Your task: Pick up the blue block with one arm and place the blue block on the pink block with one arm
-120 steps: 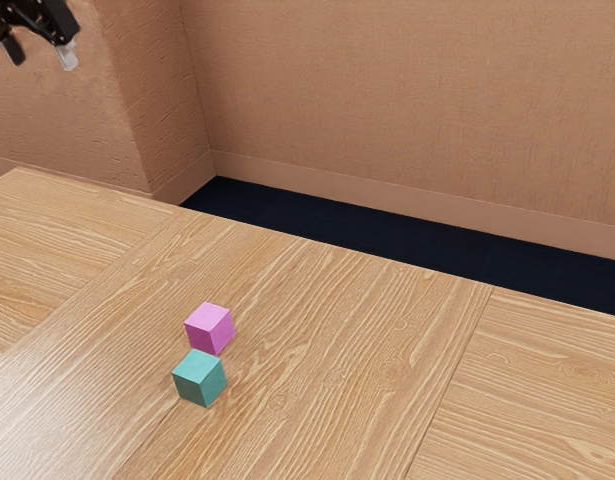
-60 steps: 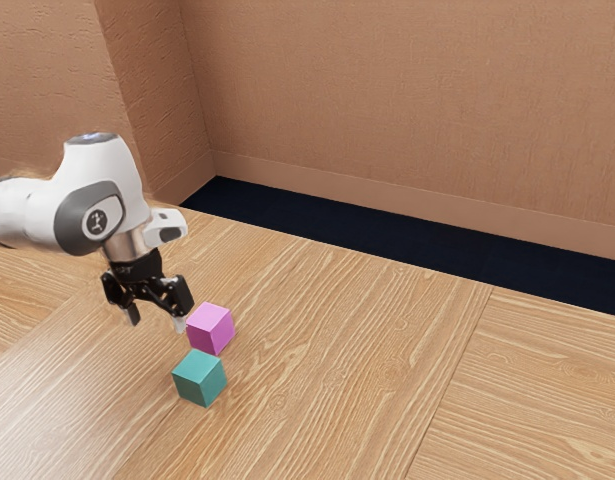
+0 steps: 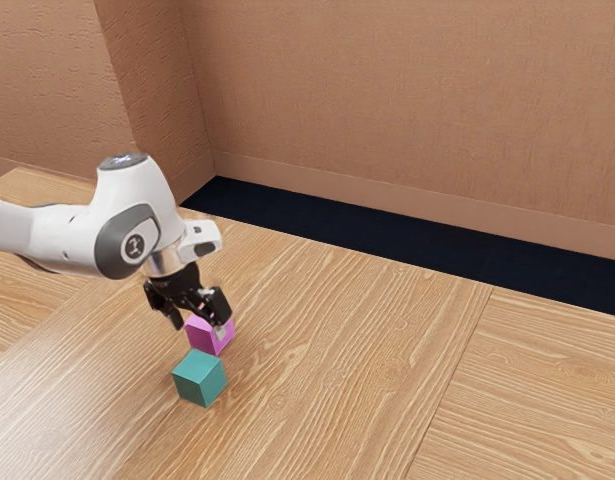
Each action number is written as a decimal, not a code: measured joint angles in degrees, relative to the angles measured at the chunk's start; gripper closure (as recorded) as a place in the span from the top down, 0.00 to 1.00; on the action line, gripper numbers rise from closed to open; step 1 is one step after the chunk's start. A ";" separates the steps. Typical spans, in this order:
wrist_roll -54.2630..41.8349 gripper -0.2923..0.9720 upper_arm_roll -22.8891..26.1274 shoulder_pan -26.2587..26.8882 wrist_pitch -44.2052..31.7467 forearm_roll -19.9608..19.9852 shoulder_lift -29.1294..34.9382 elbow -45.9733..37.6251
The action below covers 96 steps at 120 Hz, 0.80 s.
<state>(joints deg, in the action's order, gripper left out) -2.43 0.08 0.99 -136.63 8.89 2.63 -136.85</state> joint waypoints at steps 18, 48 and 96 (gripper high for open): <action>-0.49 0.76 0.01 -0.74 0.90 0.09 -2.54 -0.18; -0.21 0.76 1.87 -3.09 -0.61 0.90 -4.28 -0.19; 3.23 0.77 4.57 0.43 -2.15 1.05 -5.94 0.42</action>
<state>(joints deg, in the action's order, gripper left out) 0.80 4.65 1.42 -138.78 9.94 -3.31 -136.43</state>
